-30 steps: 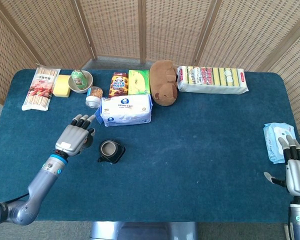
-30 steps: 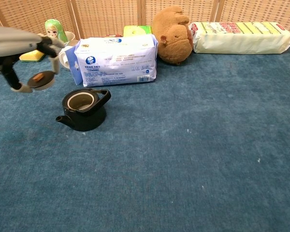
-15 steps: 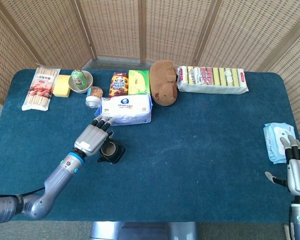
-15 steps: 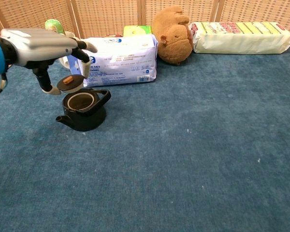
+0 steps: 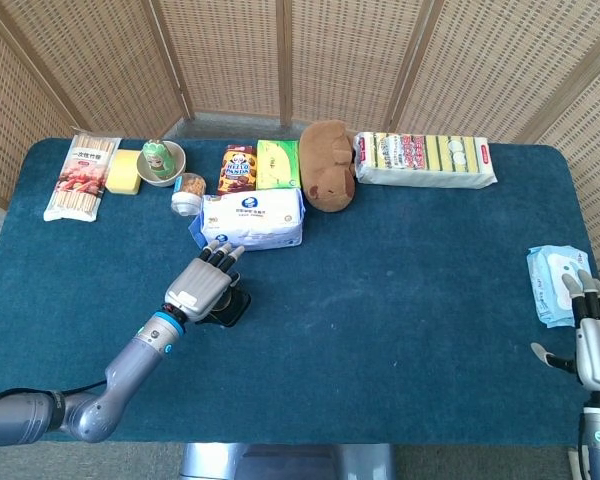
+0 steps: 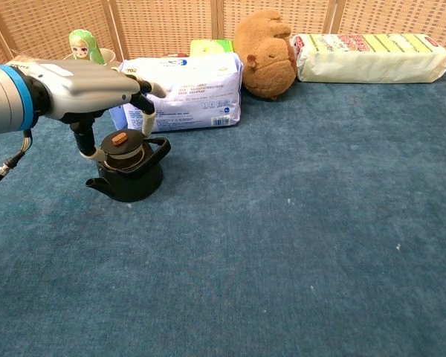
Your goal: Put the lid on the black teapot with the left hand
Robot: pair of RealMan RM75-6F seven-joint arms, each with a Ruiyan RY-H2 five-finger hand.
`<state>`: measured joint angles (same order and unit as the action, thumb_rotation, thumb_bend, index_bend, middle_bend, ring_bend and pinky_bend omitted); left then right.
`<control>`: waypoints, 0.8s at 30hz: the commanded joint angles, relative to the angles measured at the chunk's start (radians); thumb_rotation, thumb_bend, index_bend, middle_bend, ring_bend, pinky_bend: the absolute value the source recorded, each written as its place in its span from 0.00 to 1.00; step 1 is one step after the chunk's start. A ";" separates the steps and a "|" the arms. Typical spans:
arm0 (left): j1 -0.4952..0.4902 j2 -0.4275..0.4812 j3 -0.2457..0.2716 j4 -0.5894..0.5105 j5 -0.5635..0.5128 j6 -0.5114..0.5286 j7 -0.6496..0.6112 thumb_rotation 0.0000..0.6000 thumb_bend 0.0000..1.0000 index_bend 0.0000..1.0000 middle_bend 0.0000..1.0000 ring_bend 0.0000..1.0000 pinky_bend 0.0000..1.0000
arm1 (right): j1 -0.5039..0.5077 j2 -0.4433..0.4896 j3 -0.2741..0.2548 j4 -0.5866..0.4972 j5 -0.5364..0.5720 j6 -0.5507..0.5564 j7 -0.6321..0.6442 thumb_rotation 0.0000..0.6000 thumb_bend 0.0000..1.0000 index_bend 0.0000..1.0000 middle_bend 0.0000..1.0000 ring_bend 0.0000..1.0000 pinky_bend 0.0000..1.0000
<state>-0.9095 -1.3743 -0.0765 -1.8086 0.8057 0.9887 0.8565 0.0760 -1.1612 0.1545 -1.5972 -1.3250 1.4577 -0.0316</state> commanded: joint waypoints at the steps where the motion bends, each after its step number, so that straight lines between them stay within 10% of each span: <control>1: -0.009 -0.008 0.006 -0.001 -0.015 0.010 0.010 1.00 0.27 0.39 0.00 0.00 0.05 | 0.000 0.000 0.000 0.000 0.001 0.000 0.000 1.00 0.00 0.02 0.00 0.00 0.00; 24: -0.049 -0.010 0.018 -0.040 -0.121 0.076 0.051 1.00 0.27 0.38 0.00 0.00 0.05 | -0.001 0.005 0.003 -0.005 0.005 0.001 0.005 1.00 0.00 0.03 0.00 0.00 0.00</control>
<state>-0.9559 -1.3885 -0.0590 -1.8420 0.6897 1.0589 0.9032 0.0746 -1.1567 0.1577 -1.6019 -1.3205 1.4586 -0.0264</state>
